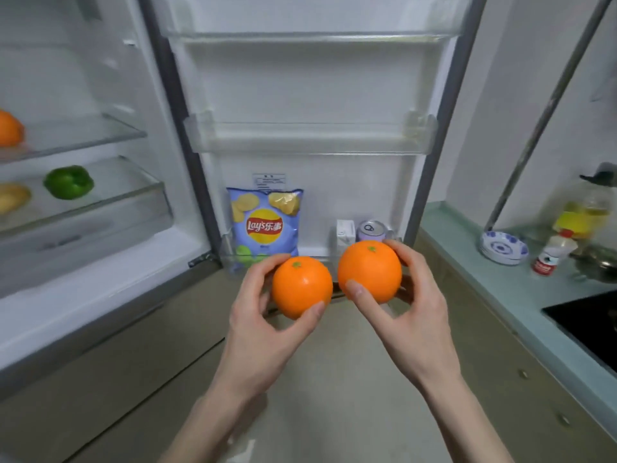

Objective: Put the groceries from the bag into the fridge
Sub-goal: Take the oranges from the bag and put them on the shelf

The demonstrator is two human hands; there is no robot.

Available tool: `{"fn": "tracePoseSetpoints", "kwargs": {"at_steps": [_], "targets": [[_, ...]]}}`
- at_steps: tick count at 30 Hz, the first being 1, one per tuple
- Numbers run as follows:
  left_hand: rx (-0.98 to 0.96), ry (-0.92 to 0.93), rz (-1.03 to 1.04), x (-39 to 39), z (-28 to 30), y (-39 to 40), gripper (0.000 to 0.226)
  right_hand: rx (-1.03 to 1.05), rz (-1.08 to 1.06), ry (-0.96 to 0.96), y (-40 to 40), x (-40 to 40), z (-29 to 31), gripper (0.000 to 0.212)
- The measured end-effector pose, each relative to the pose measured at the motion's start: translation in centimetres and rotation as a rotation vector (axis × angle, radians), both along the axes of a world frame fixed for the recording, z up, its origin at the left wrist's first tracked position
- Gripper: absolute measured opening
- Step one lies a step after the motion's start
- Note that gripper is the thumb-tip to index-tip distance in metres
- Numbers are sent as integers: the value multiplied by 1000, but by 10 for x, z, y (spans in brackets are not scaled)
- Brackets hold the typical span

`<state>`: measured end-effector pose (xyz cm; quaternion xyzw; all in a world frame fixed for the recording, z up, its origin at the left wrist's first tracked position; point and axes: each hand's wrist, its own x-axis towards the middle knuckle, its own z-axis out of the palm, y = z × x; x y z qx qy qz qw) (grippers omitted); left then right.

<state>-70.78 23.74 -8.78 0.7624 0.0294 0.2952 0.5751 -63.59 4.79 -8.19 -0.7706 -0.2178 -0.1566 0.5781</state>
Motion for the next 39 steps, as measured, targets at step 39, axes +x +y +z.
{"fn": "tracePoseSetpoints", "kwargs": {"at_steps": [39], "targets": [[224,-122,1001,41,110,362,63,141,803,-3,470,147,74,70]]}}
